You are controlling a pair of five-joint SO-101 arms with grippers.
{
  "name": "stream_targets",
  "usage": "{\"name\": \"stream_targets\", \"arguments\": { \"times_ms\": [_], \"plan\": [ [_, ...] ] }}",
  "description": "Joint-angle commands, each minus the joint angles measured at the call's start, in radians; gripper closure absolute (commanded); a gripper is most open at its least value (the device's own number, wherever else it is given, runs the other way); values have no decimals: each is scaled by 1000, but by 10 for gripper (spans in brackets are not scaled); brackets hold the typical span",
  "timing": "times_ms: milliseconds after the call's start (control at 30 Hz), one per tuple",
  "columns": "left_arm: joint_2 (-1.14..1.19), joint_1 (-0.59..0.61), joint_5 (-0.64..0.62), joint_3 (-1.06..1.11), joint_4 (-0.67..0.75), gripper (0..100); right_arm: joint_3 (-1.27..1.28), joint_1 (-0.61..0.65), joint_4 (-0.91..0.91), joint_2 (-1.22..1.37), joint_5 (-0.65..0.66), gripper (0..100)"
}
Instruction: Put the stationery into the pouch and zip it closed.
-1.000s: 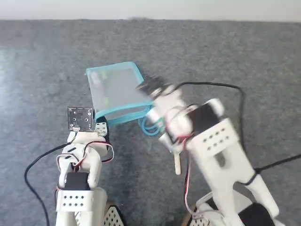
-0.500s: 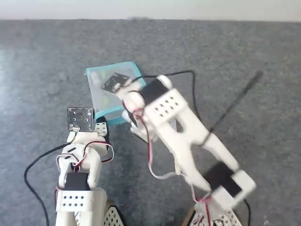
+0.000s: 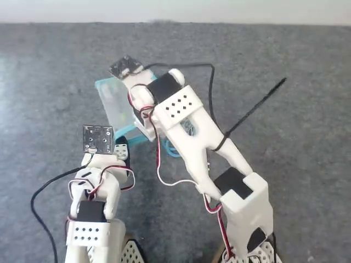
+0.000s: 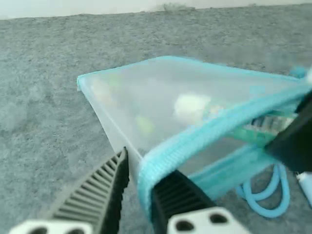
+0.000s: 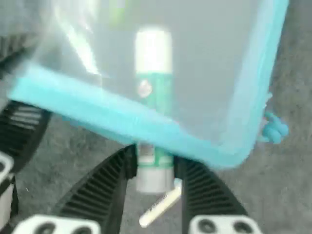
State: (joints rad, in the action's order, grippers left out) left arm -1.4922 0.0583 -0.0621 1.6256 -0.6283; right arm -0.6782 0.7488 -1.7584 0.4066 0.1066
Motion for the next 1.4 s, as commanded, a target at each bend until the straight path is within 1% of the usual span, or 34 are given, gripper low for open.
{"name": "stream_targets", "arguments": {
  "times_ms": [0,233,333,400,500,533,667,767,833,900,1033,1167,1233,1367],
  "plan": [
    [-11,-37,9,-15,11,988,-115,-7,-35,-22,-23,772],
    [-12,-35,9,-15,11,988,-103,-18,-39,-50,-25,771],
    [-12,-35,9,-15,11,988,-23,-36,-39,-137,-21,771],
    [-12,-35,11,-13,11,988,74,-54,-38,-228,-9,772],
    [-12,-37,26,-12,11,988,313,-96,-24,-387,5,772],
    [-12,-37,34,-12,11,988,417,-113,8,-444,5,772],
    [-12,-35,34,-15,11,988,870,-173,240,-668,9,772],
    [-12,-35,34,-15,11,988,1185,-180,404,-780,8,772],
    [-12,-35,34,-15,11,988,1343,-186,498,-808,8,772],
    [-12,-35,34,-15,11,988,1439,-197,562,-803,8,772],
    [-12,-35,35,-15,11,988,1525,-193,610,-763,-5,772],
    [-12,-35,35,-15,11,988,1554,-197,673,-693,-118,771],
    [-12,-35,35,-15,11,988,1557,-193,700,-651,-146,769],
    [-12,-35,35,-13,11,988,1553,-191,728,-605,-158,769]
  ]
}}
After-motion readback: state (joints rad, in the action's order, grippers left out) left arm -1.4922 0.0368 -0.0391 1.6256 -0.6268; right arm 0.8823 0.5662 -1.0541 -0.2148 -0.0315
